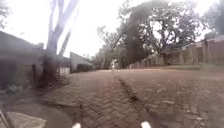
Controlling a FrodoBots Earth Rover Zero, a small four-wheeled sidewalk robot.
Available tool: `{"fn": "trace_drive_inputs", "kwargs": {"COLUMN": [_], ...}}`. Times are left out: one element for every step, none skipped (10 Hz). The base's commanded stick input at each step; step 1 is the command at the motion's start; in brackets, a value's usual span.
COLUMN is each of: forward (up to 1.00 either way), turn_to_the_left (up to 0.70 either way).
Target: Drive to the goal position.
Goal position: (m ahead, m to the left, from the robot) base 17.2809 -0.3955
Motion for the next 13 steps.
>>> {"fn": "trace_drive_inputs", "kwargs": {"forward": [0.3, 0.3, 0.3, 0.3, 0.3, 0.3, 0.3, 0.3, 0.3, 0.3, 0.3, 0.3, 0.3], "turn_to_the_left": [0.0, 0.04, 0.13, 0.15, 0.13, 0.11, 0.12, 0.14, 0.23, 0.2, 0.17, 0.15, 0.14]}}
